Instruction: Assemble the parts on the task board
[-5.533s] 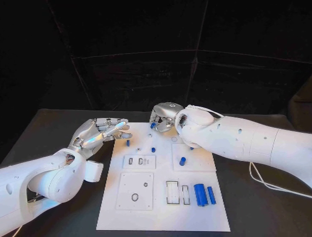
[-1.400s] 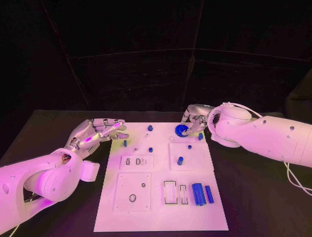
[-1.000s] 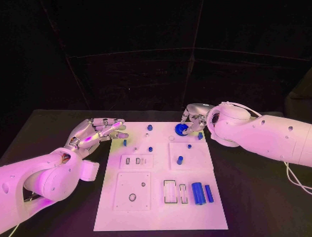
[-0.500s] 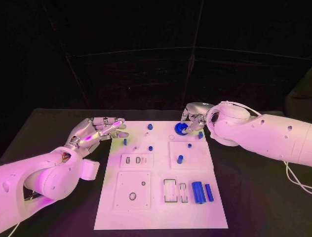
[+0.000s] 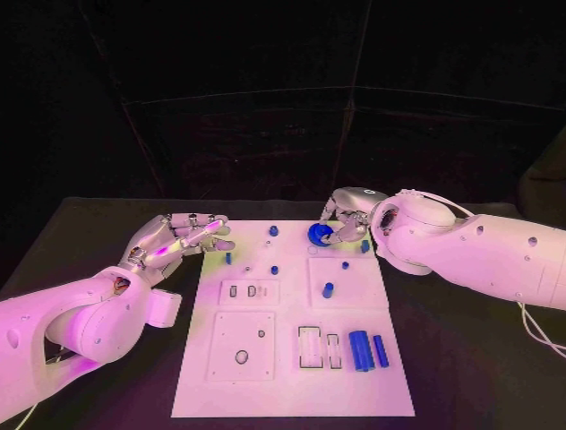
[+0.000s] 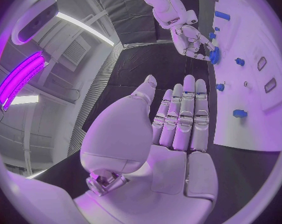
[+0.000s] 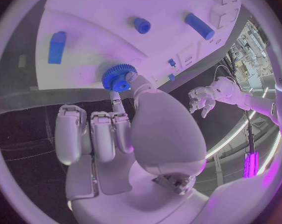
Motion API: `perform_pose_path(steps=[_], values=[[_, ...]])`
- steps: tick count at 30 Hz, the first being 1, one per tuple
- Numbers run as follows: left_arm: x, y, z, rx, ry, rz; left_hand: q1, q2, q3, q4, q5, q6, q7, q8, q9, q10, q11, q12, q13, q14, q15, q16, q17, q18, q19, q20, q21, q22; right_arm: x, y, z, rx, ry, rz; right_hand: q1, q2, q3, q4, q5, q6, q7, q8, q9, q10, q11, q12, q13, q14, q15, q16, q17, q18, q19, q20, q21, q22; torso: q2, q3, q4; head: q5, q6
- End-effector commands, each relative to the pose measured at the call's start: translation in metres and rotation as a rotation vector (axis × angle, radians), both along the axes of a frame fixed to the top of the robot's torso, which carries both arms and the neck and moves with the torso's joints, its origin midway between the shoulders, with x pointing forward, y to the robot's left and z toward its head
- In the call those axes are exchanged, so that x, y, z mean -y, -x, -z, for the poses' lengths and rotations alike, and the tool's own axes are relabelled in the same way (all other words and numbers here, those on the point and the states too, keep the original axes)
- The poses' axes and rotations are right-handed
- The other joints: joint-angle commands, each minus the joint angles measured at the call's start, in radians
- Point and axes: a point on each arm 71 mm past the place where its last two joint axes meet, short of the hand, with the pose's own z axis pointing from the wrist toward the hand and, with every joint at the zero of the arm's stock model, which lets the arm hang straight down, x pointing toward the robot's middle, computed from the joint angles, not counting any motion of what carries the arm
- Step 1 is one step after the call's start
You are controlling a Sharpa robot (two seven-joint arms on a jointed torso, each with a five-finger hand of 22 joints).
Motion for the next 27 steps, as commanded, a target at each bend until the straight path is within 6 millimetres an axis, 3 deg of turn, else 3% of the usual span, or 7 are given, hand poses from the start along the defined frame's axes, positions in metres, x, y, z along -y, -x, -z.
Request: perform_pose_path(steps=[1,14,19,22,27], values=[[0.001,0.001,-0.002,0.007,0.007,0.019,0.0,0.012,0.001,-0.006,0.001,0.005,0.003,-0.003,-0.001,0.0,0.005,-0.002,-0.001,0.0,0.002,-0.007,0.001,0.007,0.001,0.004,-0.003,-0.001,-0.008,0.006,-0.01,0.088,-0.042,-0.012,-0.011,0.002,0.006,0.0,0.004,0.011,-0.005,-0.005,0.001,0.087,-0.007,0.002,0.228,0.083,-0.002,0.003,0.167,-0.014,0.007,-0.001,0.006,0.018,0.0,-0.0003,0.0003,0.002,0.002],[-0.001,0.0,-0.001,0.009,0.005,0.013,0.0,0.013,0.002,-0.008,0.001,0.004,0.004,-0.005,-0.001,-0.002,0.006,-0.005,-0.001,0.0,0.002,-0.009,0.002,0.006,0.002,0.004,-0.005,-0.002,-0.068,0.019,-0.016,0.184,-0.025,-0.142,-0.022,-0.001,0.019,0.001,0.02,0.015,-0.005,-0.011,0.002,0.088,-0.007,0.003,0.23,0.083,-0.002,0.002,0.165,-0.017,0.016,0.0,0.014,0.038,0.001,-0.0004,0.0013,0.014,0.001],[-0.002,-0.001,-0.001,0.01,0.004,0.011,0.0,0.013,0.002,-0.008,0.001,0.004,0.004,-0.005,-0.001,-0.002,0.006,-0.005,-0.001,0.0,0.002,-0.009,0.002,0.006,0.002,0.004,-0.005,-0.002,-0.088,0.018,-0.01,0.174,-0.015,-0.16,-0.025,0.001,0.024,0.001,0.022,0.016,-0.006,-0.012,0.002,0.087,-0.007,0.002,0.229,0.082,-0.002,0.001,0.162,-0.017,0.016,0.0,0.014,0.038,0.002,-0.0001,0.0034,0.017,-0.001],[-0.002,-0.001,-0.001,0.011,0.004,0.01,0.0,0.014,0.002,-0.009,0.001,0.004,0.004,-0.006,-0.001,-0.002,0.006,-0.006,-0.001,0.0,0.002,-0.009,0.002,0.006,0.002,0.004,-0.005,-0.002,-0.097,0.017,-0.005,0.161,-0.006,-0.165,-0.025,0.002,0.027,0.001,0.022,0.017,-0.006,-0.012,0.002,0.087,-0.007,0.001,0.228,0.082,-0.002,0.001,0.161,-0.018,0.016,0.0,0.015,0.039,0.001,0.0006,-0.0005,0.022,-0.001],[-0.001,-0.001,-0.001,0.011,0.004,0.01,0.0,0.014,0.002,-0.009,0.001,0.004,0.004,-0.006,-0.001,-0.002,0.006,-0.006,-0.001,0.0,0.002,-0.009,0.002,0.006,0.002,0.004,-0.005,-0.002,-0.106,0.014,0.002,0.142,0.013,-0.167,-0.025,0.002,0.027,0.001,0.022,0.017,-0.006,-0.013,0.002,0.086,-0.007,0.001,0.227,0.082,-0.002,0.001,0.16,-0.017,0.016,0.0,0.014,0.037,0.002,0.0014,0.0001,0.023,-0.005]])
